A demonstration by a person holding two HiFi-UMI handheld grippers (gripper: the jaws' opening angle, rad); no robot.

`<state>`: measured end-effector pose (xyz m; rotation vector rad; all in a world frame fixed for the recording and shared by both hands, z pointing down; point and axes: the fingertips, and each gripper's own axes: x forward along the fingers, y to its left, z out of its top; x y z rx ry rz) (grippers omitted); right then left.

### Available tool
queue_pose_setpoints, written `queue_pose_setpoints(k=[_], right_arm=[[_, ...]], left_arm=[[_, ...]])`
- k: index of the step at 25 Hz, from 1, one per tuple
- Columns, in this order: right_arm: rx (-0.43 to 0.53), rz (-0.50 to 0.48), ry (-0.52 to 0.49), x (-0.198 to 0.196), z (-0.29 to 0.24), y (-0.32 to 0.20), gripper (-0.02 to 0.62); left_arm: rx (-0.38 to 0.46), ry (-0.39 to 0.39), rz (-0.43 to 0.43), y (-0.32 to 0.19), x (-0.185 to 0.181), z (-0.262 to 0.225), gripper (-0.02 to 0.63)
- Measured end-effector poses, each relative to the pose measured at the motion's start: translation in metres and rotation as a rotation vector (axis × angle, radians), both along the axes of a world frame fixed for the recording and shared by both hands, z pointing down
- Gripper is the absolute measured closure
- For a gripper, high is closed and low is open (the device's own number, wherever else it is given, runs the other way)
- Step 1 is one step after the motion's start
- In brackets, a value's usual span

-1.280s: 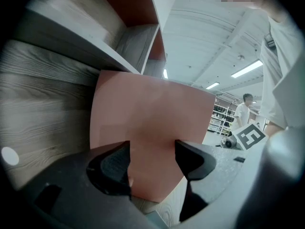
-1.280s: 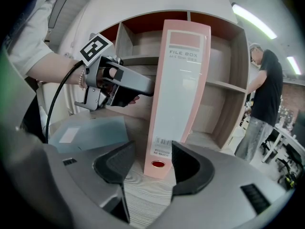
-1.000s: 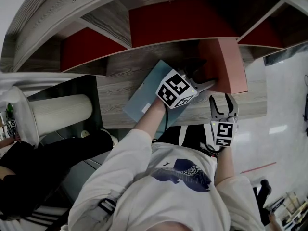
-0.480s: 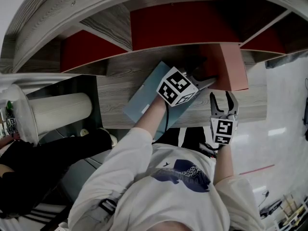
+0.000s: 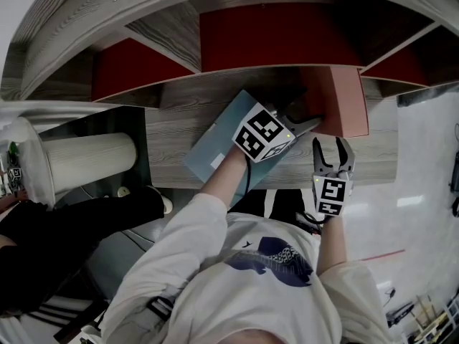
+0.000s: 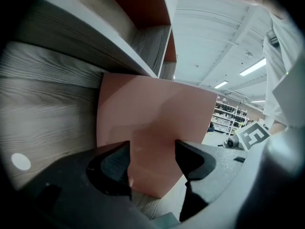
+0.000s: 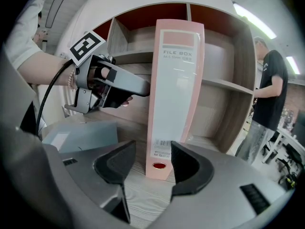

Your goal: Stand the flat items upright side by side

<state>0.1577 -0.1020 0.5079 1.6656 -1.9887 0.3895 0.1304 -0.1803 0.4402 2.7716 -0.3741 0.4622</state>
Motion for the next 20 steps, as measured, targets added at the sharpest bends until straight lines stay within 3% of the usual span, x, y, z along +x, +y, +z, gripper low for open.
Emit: queue_pose_setpoints(k=[13,20], right_arm=[[-0.006,0.012,0.008,-0.010,-0.002,0.000,0.362],[-0.019,0.026,0.012,-0.012,-0.002,0.000,0.351]], left_arm=[[-0.002,-0.004,-0.041,0.013,-0.013,-0.003,0.325],[-0.012,0.006,-0.003,0.023,-0.006,-0.003,0.325]])
